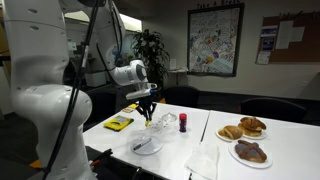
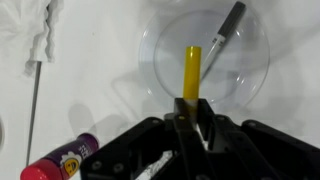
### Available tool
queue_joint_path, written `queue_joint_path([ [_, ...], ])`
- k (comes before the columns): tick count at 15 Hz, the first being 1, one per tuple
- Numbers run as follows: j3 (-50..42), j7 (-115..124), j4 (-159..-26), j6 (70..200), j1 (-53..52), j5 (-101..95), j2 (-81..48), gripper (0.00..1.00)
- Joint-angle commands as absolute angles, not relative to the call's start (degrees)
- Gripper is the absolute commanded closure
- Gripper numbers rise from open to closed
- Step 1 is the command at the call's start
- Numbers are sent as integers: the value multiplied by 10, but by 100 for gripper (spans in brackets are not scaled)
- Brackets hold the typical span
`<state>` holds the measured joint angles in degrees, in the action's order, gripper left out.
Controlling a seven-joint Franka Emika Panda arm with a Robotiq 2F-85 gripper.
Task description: Move the marker to the right
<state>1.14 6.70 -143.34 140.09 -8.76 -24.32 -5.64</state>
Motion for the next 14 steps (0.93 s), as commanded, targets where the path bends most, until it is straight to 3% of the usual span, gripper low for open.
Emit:
queue_joint_path([
  [1,-3,117,-1537,1436,-57,-282,9,96],
  [8,-44,121,-1552,1368,20,-457,37,96],
  [14,-80,112,-1523,1386,68,-562,-3,96],
])
